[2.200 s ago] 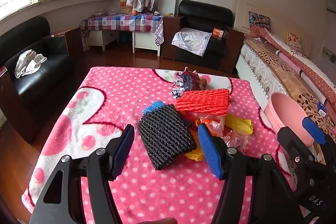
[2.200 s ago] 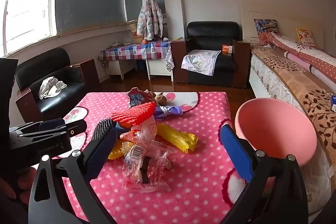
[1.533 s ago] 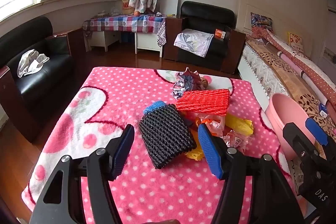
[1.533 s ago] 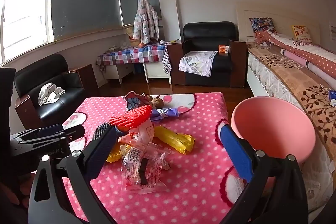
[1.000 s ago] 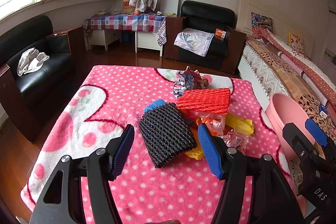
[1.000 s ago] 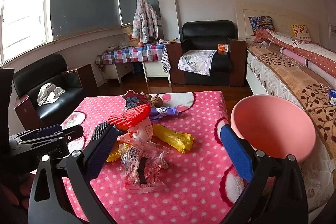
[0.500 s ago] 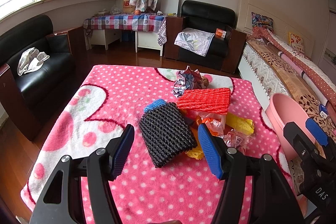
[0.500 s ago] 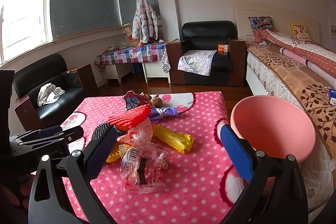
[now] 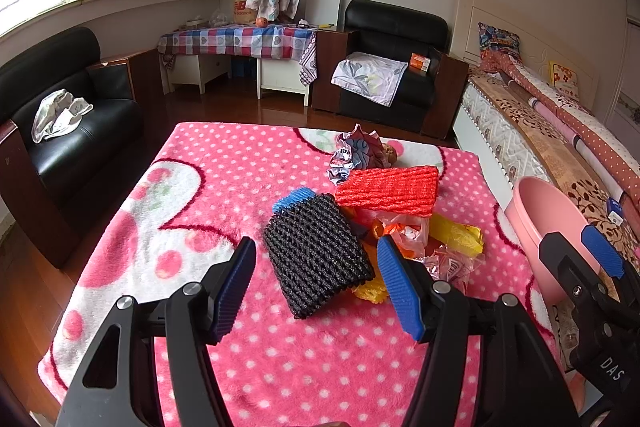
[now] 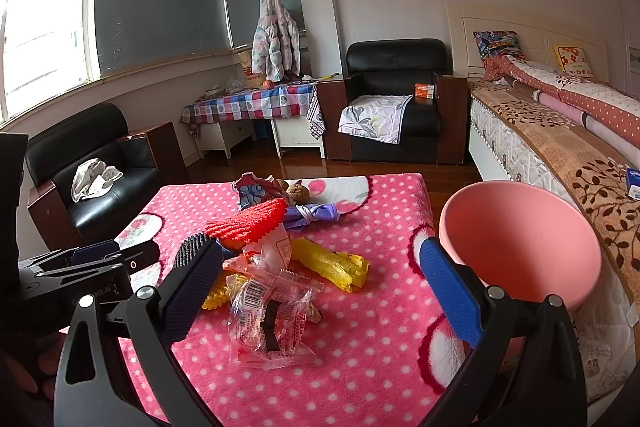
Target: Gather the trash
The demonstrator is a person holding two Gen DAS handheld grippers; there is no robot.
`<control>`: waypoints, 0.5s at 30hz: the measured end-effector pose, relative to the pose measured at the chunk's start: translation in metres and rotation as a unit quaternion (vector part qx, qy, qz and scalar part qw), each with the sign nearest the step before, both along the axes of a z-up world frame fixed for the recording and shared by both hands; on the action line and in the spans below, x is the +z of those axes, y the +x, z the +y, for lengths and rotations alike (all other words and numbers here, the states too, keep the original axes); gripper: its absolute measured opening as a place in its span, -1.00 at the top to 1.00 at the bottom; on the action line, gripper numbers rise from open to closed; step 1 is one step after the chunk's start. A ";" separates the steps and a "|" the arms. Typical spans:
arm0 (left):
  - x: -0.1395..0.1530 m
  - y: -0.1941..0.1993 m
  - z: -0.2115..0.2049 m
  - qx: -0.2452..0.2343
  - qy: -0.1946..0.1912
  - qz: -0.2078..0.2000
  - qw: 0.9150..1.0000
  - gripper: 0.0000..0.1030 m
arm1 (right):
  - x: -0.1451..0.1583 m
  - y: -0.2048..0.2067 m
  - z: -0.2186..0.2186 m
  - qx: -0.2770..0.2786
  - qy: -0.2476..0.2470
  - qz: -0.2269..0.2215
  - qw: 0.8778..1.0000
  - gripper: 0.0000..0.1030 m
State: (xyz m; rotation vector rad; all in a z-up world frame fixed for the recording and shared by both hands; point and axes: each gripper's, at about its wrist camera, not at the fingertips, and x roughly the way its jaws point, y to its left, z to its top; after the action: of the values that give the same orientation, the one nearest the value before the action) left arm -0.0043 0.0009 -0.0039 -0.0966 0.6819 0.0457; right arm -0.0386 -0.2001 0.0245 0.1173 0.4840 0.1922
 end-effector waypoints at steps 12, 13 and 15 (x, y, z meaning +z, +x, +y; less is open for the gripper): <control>-0.001 0.000 0.000 0.000 0.000 0.000 1.000 -0.21 | -0.001 -0.001 0.001 0.003 0.002 -0.001 1.000 -0.93; -0.002 -0.001 0.000 0.000 0.000 0.000 1.000 -0.21 | -0.001 -0.001 0.001 0.004 0.002 -0.001 1.000 -0.93; -0.001 0.000 0.000 0.000 -0.001 0.000 1.000 -0.21 | -0.001 -0.001 0.001 0.004 0.003 0.001 1.000 -0.93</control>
State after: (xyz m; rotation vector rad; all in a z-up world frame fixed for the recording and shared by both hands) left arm -0.0044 0.0009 -0.0052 -0.0974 0.6828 0.0450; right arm -0.0393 -0.1992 0.0234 0.1209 0.4854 0.2014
